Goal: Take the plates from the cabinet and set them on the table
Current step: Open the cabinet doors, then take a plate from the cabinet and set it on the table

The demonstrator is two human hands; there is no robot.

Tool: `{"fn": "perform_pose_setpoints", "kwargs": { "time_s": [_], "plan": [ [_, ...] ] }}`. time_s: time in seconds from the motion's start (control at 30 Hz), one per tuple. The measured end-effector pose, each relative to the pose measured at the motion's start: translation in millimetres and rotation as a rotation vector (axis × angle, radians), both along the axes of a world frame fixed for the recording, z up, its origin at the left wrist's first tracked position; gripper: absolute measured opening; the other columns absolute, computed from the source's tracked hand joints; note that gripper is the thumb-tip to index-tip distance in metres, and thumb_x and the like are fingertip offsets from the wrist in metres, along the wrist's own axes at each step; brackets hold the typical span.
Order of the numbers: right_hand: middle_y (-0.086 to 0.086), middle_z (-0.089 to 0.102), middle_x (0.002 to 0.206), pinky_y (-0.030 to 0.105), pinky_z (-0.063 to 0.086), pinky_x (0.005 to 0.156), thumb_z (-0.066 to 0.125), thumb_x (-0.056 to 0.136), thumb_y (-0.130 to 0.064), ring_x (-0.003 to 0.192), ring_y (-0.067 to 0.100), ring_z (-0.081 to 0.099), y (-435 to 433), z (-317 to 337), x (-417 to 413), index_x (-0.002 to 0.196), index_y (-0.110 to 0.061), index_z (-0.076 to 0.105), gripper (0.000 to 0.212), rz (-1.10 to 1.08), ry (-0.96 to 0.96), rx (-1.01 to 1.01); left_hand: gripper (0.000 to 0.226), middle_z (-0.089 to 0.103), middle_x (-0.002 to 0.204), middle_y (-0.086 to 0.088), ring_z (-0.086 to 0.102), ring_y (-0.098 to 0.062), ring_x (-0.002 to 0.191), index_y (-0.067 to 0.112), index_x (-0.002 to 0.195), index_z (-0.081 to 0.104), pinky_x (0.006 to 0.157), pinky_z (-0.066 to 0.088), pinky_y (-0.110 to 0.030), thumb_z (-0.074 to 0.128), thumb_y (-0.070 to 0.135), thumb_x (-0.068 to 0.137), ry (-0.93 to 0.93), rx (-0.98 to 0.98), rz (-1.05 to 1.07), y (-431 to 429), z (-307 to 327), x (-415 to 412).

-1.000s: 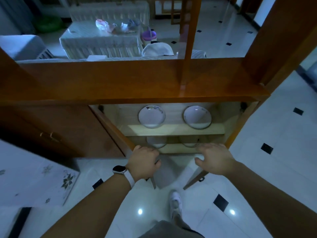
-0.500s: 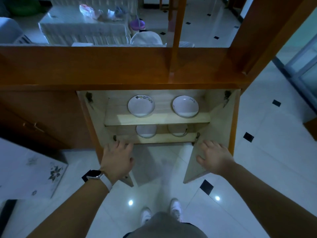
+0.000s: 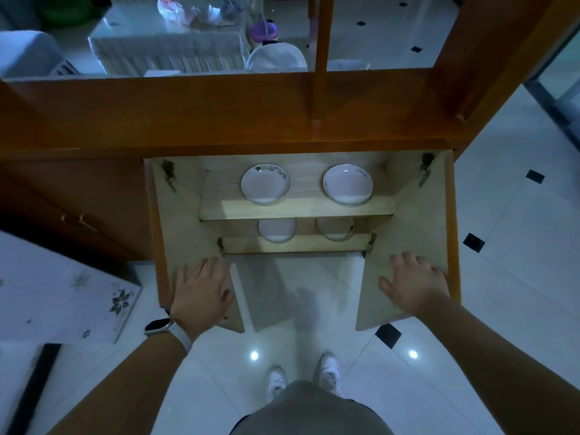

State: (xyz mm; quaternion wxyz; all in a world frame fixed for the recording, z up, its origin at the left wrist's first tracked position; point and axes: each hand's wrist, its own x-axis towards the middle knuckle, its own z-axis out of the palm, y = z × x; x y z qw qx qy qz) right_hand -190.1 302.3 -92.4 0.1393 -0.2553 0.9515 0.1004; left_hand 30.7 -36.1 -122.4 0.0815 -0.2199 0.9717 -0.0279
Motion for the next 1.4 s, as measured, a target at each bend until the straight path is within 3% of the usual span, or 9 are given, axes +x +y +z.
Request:
{"fn": "perform_pose_setpoints", "kwargs": {
  "time_s": [0.23,0.47,0.8,1.0,1.4],
  "plan": [
    [0.007,0.051,0.131,0.041,0.039,0.097,0.034,0.091,-0.056,0.118,0.024,0.049,9.6,-17.7,-6.4,0.134,-0.019,0.043,0.057,-0.031,-0.006,-0.02,0.061,0.047,0.145,-0.009,0.039,-0.03,0.135,0.023,0.138,0.048,0.107,0.025,-0.057,0.059,0.045,0.083,-0.041,0.003,0.208,-19.0,-0.9,8.0],
    [0.005,0.049,0.134,0.04,0.035,0.1,0.036,0.091,-0.054,0.122,0.024,0.045,-14.8,-20.4,-4.6,0.136,-0.02,0.044,0.057,-0.002,-0.029,-0.091,0.058,0.058,0.132,-0.014,0.052,-0.034,0.124,0.016,0.126,0.06,0.101,0.035,-0.058,0.072,0.036,0.072,0.053,0.037,0.129,-10.7,-1.0,-10.4],
    [0.004,0.045,0.141,0.04,0.034,0.102,0.036,0.092,-0.055,0.127,0.022,0.042,-43.4,-16.9,5.6,0.137,-0.02,0.043,0.058,0.041,-0.026,-0.129,0.058,0.061,0.128,-0.011,0.055,-0.03,0.118,0.017,0.122,0.061,0.099,0.039,-0.052,0.04,0.048,0.078,0.12,0.137,0.014,-27.1,-11.3,-14.4],
    [0.003,0.046,0.14,0.038,0.033,0.102,0.036,0.092,-0.055,0.126,0.023,0.041,-74.6,-13.7,17.5,0.137,-0.02,0.043,0.057,0.071,-0.026,-0.165,0.052,0.063,0.122,-0.013,0.06,-0.032,0.111,0.015,0.117,0.064,0.094,0.044,-0.045,0.044,0.044,0.078,0.173,0.183,-0.127,-38.6,-8.8,-30.2],
    [0.004,0.045,0.143,0.041,0.032,0.104,0.038,0.09,-0.054,0.129,0.025,0.041,-137.0,-7.6,28.3,0.139,-0.021,0.045,0.059,0.147,-0.054,-0.259,0.053,0.064,0.121,-0.011,0.06,-0.03,0.11,0.016,0.117,0.064,0.095,0.045,-0.047,0.043,0.042,0.077,0.172,0.266,-0.129,-69.1,-21.9,-50.7]
  ]
}}
